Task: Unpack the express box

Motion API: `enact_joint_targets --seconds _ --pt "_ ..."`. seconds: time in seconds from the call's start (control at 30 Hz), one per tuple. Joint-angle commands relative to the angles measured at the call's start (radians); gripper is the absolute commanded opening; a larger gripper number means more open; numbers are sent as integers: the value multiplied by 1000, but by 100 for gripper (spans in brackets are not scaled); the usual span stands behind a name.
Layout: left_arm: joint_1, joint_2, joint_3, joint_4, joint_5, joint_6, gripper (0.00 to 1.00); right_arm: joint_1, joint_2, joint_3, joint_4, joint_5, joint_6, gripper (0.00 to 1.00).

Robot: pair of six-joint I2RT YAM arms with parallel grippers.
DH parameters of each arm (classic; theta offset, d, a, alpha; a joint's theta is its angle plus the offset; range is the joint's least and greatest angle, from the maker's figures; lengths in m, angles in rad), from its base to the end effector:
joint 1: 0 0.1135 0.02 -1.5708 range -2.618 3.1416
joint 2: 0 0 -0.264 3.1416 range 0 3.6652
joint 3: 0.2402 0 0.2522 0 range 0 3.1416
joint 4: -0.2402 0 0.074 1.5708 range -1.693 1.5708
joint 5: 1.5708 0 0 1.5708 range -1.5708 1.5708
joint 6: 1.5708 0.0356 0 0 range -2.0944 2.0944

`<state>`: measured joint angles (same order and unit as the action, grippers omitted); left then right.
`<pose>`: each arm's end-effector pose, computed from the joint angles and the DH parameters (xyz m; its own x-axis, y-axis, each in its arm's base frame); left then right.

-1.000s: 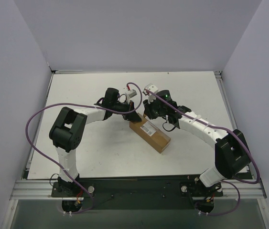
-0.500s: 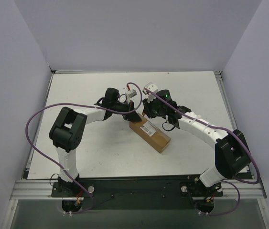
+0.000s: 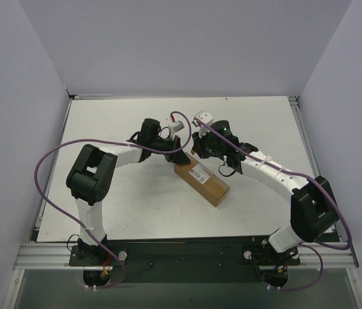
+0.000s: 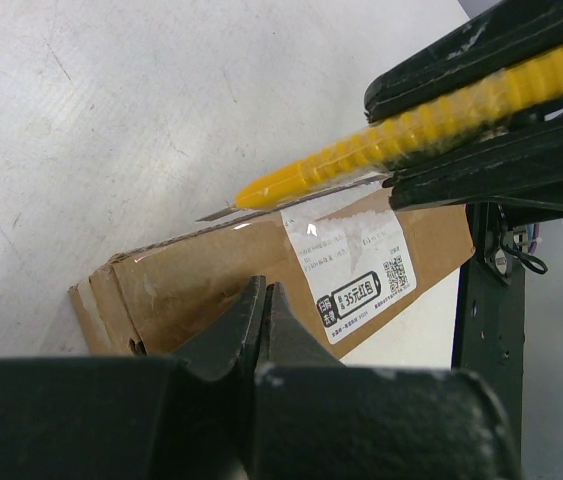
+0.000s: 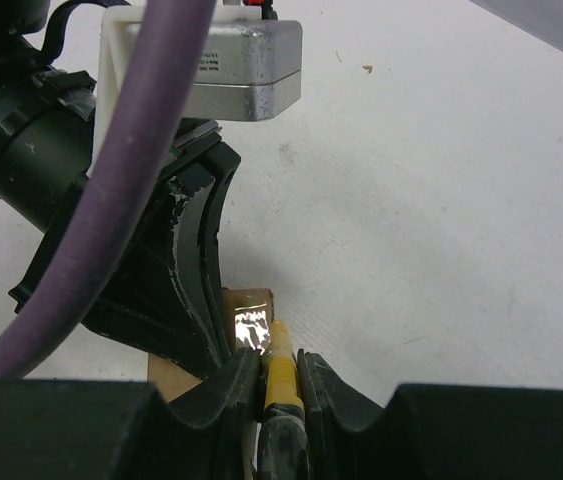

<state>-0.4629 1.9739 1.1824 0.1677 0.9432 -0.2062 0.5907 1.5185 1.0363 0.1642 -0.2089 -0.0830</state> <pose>0.3588 -0.2113 0.1688 -0.6856 0.2078 -0.6977 0.7251 0.2805 -0.6290 0.2903 0.2035 0.2827 -0.2001 -0.2318 -0.9520 -0.7275 0.6859 -0.0141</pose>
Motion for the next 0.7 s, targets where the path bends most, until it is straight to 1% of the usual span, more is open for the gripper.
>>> enact_joint_targets --seconds 0.0,0.67 --pt "1 28 6 -33 -23 19 0 6 -40 31 25 3 -8 0" --pt "1 28 5 -36 -24 22 0 6 -1 36 -25 -14 -3 0"
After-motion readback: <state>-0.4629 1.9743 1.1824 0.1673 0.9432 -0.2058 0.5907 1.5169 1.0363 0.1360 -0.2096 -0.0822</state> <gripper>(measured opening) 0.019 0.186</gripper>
